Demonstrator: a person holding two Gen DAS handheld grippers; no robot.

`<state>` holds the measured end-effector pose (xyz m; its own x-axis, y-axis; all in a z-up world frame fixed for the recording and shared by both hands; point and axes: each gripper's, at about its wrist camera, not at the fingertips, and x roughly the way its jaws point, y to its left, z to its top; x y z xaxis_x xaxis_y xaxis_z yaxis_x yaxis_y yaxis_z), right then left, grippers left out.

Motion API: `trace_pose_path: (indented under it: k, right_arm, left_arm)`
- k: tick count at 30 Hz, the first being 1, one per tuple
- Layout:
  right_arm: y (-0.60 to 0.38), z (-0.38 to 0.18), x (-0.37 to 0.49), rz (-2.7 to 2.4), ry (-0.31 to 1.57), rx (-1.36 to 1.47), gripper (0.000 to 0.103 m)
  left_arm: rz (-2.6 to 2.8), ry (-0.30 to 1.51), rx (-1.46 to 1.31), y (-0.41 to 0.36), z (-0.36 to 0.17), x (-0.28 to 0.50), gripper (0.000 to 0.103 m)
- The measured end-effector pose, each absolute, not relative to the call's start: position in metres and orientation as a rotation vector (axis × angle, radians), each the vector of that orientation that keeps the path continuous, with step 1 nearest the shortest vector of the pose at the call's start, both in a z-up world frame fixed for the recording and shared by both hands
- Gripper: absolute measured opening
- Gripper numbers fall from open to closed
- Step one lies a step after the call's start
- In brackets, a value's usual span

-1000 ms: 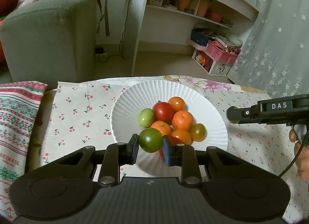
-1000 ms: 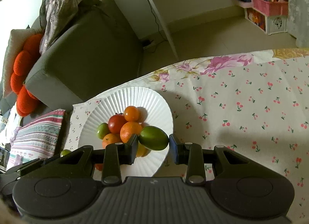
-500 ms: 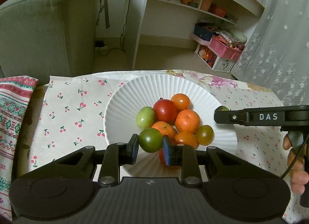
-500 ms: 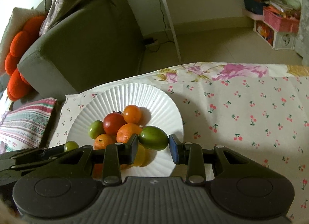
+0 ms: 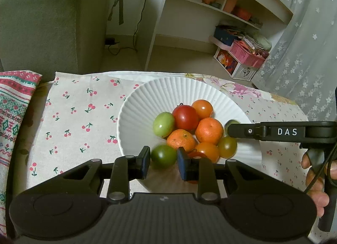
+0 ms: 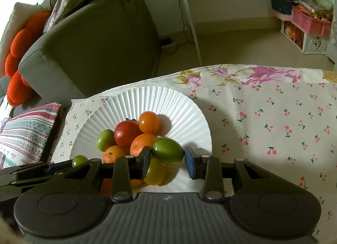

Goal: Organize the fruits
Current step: 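Carry the dark green fruit over the plate while the right gripper carries its green fruit there, then open the left gripper to drop the dark green fruit while the right gripper releases its green fruit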

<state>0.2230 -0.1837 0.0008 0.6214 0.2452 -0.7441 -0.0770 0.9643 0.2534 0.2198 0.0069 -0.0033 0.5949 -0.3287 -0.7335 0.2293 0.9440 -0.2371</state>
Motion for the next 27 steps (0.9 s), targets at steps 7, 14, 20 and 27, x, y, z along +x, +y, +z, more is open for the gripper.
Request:
trace_pose_path:
  k: [7, 14, 20, 27]
  right_arm:
    - [-0.189, 0.005, 0.223, 0.19, 0.881, 0.253, 0.034]
    - [-0.19, 0.01, 0.221, 0.196, 0.878, 0.275, 0.034]
    - [-0.184, 0.014, 0.215, 0.216, 0.884, 0.26, 0.036]
    - [-0.175, 0.022, 0.205, 0.248, 0.877, 0.225, 0.04]
  left_arm:
    - [-0.322, 0.863, -0.146, 0.014, 0.001, 0.218, 0.02]
    - [-0.309, 0.854, -0.152, 0.017, 0.009, 0.214, 0.021]
    - [-0.278, 0.851, -0.136, 0.016, 0.015, 0.21, 0.022]
    - [-0.233, 0.858, -0.092, 0.017, 0.018, 0.201, 0.029]
